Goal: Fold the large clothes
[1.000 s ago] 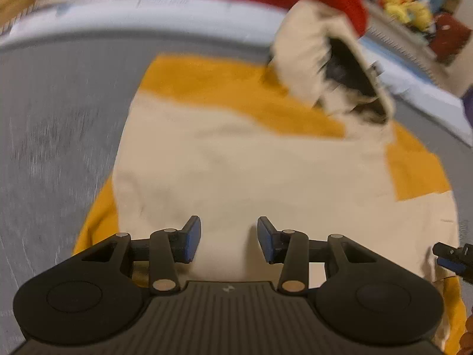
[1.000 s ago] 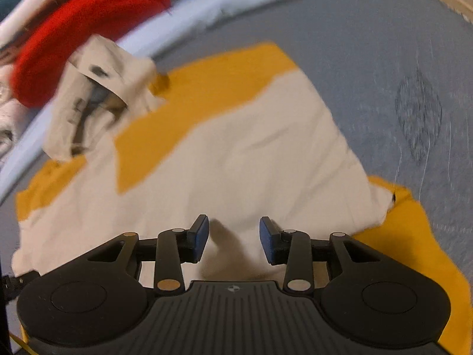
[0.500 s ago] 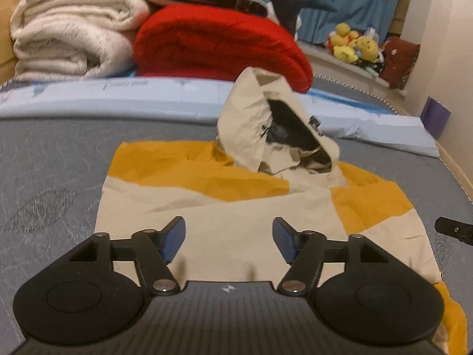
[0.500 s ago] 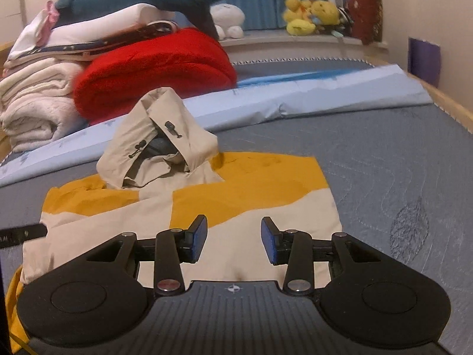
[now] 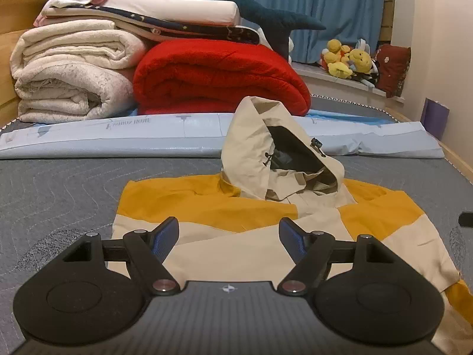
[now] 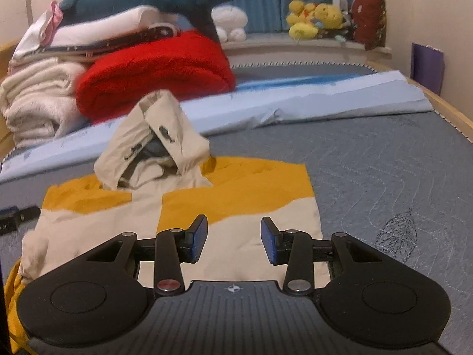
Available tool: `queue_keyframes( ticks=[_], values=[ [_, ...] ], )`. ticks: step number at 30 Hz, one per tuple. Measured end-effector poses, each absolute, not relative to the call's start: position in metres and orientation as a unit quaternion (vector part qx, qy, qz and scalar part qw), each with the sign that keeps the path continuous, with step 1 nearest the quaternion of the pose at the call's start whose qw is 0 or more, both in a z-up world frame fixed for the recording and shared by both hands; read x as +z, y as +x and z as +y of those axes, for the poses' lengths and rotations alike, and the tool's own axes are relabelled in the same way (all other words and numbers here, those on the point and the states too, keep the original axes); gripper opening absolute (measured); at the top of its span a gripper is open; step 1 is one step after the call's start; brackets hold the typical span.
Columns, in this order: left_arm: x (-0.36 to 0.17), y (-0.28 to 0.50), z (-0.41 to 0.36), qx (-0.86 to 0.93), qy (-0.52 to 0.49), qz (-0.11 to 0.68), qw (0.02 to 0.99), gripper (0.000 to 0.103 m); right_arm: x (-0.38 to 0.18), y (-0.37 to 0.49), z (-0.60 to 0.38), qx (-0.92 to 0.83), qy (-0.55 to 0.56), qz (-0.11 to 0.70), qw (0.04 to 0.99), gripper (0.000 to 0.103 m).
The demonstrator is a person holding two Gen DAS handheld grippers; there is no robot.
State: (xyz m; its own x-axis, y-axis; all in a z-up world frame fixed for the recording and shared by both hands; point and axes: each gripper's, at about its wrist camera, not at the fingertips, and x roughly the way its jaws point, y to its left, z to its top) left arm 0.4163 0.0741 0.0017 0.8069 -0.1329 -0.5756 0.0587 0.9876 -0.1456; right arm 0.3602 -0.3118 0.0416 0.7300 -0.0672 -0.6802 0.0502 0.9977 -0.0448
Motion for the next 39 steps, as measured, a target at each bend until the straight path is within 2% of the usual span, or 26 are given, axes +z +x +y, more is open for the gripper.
queue_keyframes(
  ticks=[3, 9, 11, 16, 17, 18, 20, 21, 23, 24, 25, 26, 27, 32, 34, 35, 36, 39],
  values=[
    [0.005, 0.419, 0.072, -0.060, -0.041, 0.307, 0.949, 0.078, 0.039, 0.365, -0.315, -0.033, -0.026, 0.383, 0.923, 0.022],
    [0.009, 0.431, 0.067, -0.078, -0.032, 0.295, 0.952, 0.076, 0.036, 0.373, -0.322, -0.045, -0.034, 0.402, 0.914, 0.024],
    [0.008, 0.453, 0.058, -0.078, -0.014, 0.295, 0.952, 0.074, 0.033, 0.376, -0.323, -0.053, -0.035, 0.408, 0.911, 0.033],
    [0.019, 0.545, 0.035, -0.086, -0.013, 0.284, 0.955, 0.065, 0.032, 0.378, -0.326, -0.055, -0.033, 0.412, 0.909, 0.035],
    [0.022, 0.567, 0.032, -0.083, -0.021, 0.286, 0.955, 0.059, 0.032, 0.379, -0.327, -0.055, -0.031, 0.412, 0.909, 0.035],
    [0.023, 0.591, 0.029, -0.076, -0.030, 0.287, 0.954, 0.042, 0.033, 0.379, -0.328, -0.056, -0.029, 0.412, 0.909, 0.034],
    [0.025, 0.634, 0.023, -0.062, -0.039, 0.285, 0.956, 0.024, 0.033, 0.381, -0.330, -0.056, -0.021, 0.412, 0.909, 0.033],
    [0.024, 0.652, 0.020, -0.061, -0.038, 0.285, 0.956, 0.024, 0.033, 0.381, -0.330, -0.056, -0.015, 0.413, 0.909, 0.024],
    [0.020, 0.690, 0.012, -0.058, -0.036, 0.287, 0.955, 0.024, 0.032, 0.382, -0.328, -0.046, -0.011, 0.416, 0.908, 0.012],
    [0.017, 0.707, 0.009, -0.055, -0.041, 0.289, 0.955, 0.028, 0.032, 0.381, -0.326, -0.043, -0.013, 0.415, 0.909, 0.012],
    [0.014, 0.723, 0.008, -0.056, -0.052, 0.295, 0.953, 0.035, 0.033, 0.381, -0.325, -0.041, -0.015, 0.413, 0.910, 0.012],
    [0.011, 0.736, 0.007, -0.056, -0.065, 0.300, 0.950, 0.052, 0.034, 0.381, -0.324, -0.039, -0.017, 0.413, 0.910, 0.012],
    [0.008, 0.749, 0.005, -0.050, -0.074, 0.301, 0.949, 0.062, 0.033, 0.381, -0.324, -0.037, -0.017, 0.415, 0.909, 0.012],
    [-0.008, 0.799, -0.003, -0.021, -0.080, 0.322, 0.943, 0.060, 0.028, 0.385, -0.328, -0.047, -0.013, 0.431, 0.901, 0.012],
    [-0.013, 0.807, -0.008, -0.021, -0.066, 0.332, 0.941, 0.046, 0.028, 0.385, -0.330, -0.048, -0.009, 0.432, 0.901, 0.012],
    [-0.015, 0.812, -0.010, -0.025, -0.056, 0.338, 0.939, 0.021, 0.029, 0.385, -0.330, -0.048, -0.009, 0.432, 0.901, 0.012],
    [-0.019, 0.811, -0.012, -0.032, -0.049, 0.345, 0.937, 0.002, 0.029, 0.385, -0.331, -0.048, -0.009, 0.431, 0.901, 0.012],
    [-0.010, 0.800, -0.016, -0.041, -0.023, 0.335, 0.941, 0.001, 0.031, 0.385, -0.332, -0.048, -0.005, 0.429, 0.902, 0.012]
  ],
)
